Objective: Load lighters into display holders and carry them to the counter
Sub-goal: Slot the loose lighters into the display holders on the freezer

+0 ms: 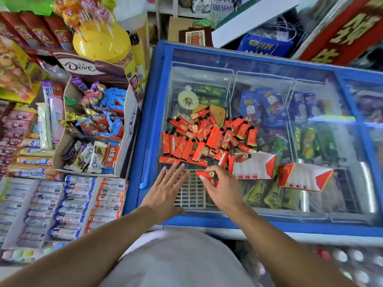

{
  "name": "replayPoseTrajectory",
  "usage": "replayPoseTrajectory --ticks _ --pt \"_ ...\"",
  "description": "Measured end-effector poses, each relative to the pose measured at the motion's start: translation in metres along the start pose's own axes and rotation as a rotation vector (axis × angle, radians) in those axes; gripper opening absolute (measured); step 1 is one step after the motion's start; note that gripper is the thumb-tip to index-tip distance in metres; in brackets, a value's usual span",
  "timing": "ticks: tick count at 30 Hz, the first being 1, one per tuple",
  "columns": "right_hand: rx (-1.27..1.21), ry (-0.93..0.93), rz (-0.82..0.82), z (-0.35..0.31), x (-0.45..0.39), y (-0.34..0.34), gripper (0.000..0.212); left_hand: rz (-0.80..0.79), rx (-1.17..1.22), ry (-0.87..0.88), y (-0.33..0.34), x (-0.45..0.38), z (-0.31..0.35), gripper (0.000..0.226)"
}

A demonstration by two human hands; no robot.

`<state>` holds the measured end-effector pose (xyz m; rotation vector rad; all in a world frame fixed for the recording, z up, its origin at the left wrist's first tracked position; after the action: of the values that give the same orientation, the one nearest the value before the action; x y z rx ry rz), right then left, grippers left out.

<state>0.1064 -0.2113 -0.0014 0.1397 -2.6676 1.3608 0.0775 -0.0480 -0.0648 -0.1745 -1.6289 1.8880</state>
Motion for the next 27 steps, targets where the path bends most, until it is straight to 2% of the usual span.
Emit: replayPoseTrajectory --ticks 4,10,13,16,21,27 --pt "0.067 0.03 0.15 0.037 0.011 -0.049 0.023 -0.034 -0.008 0.083 -0.007 -0.014 0.015 0.116" --pt "0.267 0.025 0.145 0.063 0.011 -0.084 0.026 -0.004 0.008 0.207 -0.034 -0.041 0.065 0.097" --pt "0.218 0.033 0.216 0.066 0.005 -0.098 0.024 -0.009 0.008 0.26 -0.047 -0.06 0.094 0.083" --pt "0.156 0.032 0.286 0.07 0.002 -0.113 0.022 -0.039 -0.034 0.246 -0.051 -0.078 0.111 0.079" --pt "0.255 0.027 0.147 0.08 -0.011 -0.103 0.025 -0.11 -0.16 0.162 -0.044 -0.095 0.116 0.086" --pt "0.378 -0.077 0.21 0.064 -0.023 -0.085 0.022 -0.166 -0.234 0.181 -0.035 -0.089 0.113 0.075"
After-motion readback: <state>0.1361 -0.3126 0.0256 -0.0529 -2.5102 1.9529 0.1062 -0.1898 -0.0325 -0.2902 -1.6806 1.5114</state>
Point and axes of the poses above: each hand's wrist, its own x-axis away from the middle knuckle, its own y-axis out of the palm, z = x × y, the point moved 10 cm from there along -x, towards the middle knuckle, and after that the axes turned 2 degrees about y, right-handed, at the moved point
